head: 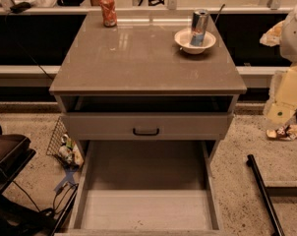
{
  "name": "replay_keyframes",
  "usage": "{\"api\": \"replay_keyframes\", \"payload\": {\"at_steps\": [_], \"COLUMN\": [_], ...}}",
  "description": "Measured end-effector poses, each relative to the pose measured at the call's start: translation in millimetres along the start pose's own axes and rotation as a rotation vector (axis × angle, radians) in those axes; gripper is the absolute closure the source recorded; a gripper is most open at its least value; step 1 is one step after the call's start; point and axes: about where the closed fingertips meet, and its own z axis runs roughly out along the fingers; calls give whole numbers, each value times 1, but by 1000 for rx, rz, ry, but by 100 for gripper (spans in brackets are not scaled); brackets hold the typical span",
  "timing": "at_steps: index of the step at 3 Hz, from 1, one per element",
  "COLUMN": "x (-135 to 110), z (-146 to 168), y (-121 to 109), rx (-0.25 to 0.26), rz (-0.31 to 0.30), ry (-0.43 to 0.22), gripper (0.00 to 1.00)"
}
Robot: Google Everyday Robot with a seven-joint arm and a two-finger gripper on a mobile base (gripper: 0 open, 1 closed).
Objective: Pick redbull can from paper bowl and place on counter
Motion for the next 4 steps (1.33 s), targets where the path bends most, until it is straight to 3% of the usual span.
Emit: {"api": "replay_keyframes", "payload": {"at_steps": [1,2,4], "x": [0,0,22], "z": [0,2,14], "y": [0,-23,-110], "rx": [0,48,241], "rz": [0,49,290], "ry": [0,-53,-379], "gripper": [0,0,0]}}
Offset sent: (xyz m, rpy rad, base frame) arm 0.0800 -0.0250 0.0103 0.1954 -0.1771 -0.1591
